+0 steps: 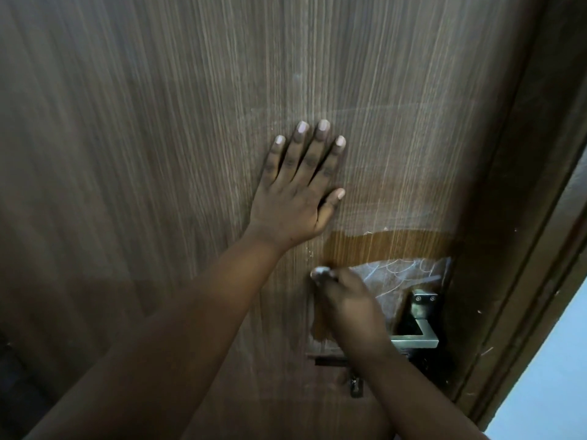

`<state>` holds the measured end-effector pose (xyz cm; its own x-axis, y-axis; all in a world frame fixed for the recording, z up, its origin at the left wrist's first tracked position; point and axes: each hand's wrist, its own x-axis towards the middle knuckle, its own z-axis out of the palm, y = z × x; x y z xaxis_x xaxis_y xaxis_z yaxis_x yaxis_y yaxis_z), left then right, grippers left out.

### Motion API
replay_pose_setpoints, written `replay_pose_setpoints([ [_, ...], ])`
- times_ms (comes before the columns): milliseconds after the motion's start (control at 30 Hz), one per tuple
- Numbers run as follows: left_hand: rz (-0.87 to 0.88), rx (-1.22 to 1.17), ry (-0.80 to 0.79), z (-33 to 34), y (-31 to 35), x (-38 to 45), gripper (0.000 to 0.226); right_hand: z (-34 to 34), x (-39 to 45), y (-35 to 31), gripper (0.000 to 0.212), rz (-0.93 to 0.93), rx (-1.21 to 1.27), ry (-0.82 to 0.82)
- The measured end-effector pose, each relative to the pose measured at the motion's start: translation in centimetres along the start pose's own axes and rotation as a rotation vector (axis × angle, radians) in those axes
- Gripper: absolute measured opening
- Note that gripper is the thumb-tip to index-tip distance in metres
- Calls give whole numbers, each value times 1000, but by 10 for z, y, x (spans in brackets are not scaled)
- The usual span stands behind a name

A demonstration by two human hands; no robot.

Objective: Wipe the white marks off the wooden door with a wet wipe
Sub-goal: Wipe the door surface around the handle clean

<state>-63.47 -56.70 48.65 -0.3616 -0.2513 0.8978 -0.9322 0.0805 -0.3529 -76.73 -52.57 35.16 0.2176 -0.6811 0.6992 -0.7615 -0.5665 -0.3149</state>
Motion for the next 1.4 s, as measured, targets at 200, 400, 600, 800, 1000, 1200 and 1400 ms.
replay_pose_setpoints([
  [200,5,-58,24,0,-1,-1,62,-14,21,-12,23,-91,-171,161],
  [400,36,-127,80,1,-7,-3,61,61,-83,17,15,135,-66,-122],
  [600,65,-209,67,1,-8,-9,62,82,-101,10,31,273,-112,-138],
  [800,68,-245,65,4,-2,-16,62,89,-115,21,22,330,-118,-130],
  [1000,36,-244,93,7,3,-13,61,52,-115,70,16,599,-83,195],
  [1200,4,-239,112,7,11,-10,61,37,-122,114,22,795,-11,383],
  [1400,1,-214,111,8,13,-10,60,65,-117,90,15,923,125,508],
])
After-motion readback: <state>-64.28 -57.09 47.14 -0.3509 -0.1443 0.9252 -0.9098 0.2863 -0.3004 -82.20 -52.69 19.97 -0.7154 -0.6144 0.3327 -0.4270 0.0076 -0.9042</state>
